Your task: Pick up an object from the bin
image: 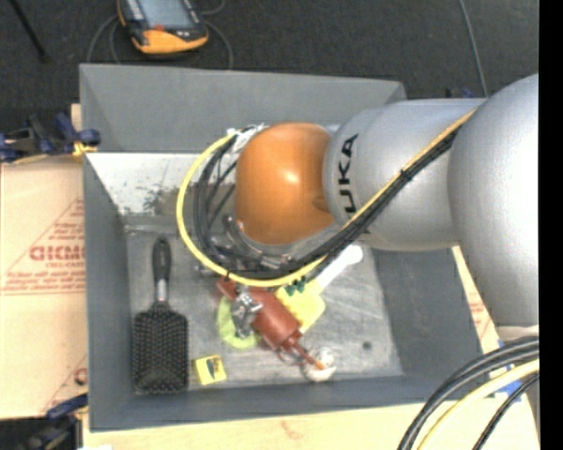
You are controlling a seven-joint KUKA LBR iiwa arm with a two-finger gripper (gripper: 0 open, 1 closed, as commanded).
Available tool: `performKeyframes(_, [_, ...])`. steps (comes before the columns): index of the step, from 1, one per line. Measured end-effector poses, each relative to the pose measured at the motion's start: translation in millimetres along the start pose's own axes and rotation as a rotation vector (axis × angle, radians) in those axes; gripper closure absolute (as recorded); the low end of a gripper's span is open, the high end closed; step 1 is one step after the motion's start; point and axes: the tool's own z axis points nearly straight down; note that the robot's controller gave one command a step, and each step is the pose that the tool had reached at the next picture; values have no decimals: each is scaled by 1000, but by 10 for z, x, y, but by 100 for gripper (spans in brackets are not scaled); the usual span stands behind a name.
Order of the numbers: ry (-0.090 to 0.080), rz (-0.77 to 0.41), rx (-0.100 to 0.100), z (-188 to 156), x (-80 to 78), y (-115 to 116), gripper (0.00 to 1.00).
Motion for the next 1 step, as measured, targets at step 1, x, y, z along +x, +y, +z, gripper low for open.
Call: performKeyframes(1, [-6,-7,-1,515,-133,-568,100])
